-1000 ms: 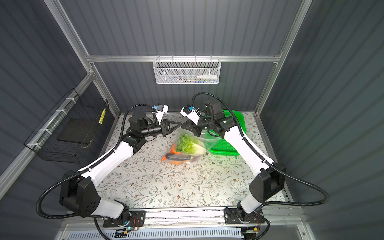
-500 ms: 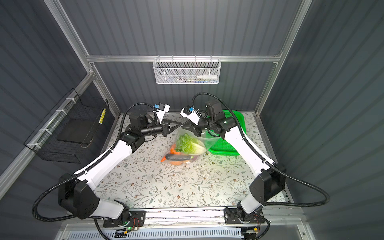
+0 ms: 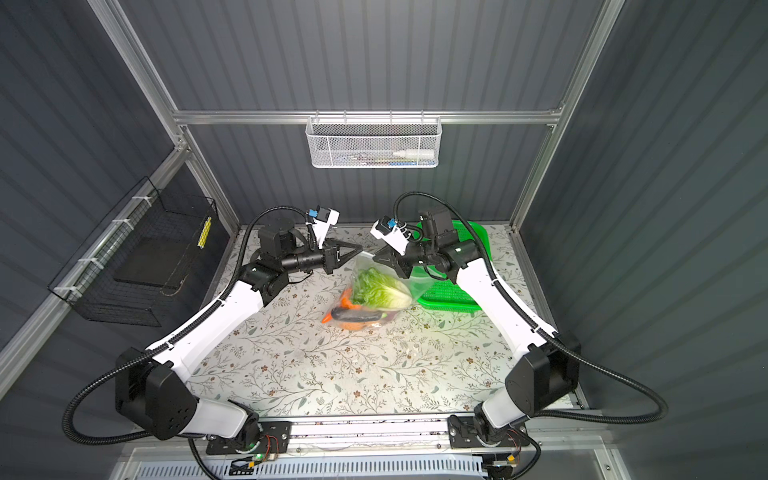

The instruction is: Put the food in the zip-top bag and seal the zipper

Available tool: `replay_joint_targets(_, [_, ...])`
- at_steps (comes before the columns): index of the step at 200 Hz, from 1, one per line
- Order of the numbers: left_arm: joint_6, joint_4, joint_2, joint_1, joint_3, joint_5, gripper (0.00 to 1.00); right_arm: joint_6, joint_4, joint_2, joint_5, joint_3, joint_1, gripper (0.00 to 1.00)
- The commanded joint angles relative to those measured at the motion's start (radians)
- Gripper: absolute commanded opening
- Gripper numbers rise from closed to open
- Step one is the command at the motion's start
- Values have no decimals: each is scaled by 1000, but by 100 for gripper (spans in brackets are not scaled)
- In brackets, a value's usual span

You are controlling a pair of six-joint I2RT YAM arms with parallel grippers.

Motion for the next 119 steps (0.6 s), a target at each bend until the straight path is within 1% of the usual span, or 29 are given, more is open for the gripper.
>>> replay_joint_targets(1, [23,35,-52,27,47,-26,0,14,-68,-19,63,-23,-29,9])
replay_joint_targets(39, [52,2,-62,30,58,-66,0,25,-78,-61,147,-105,-41,10])
replay_joint_targets(76, [76,-31,-54,51,82,-109,0,49,-70,-135,163,-191,-70,11])
replay_joint_targets(119, [116,-68,-43,65,129,-164,0,53,-103,-175,214,-235,-76,11])
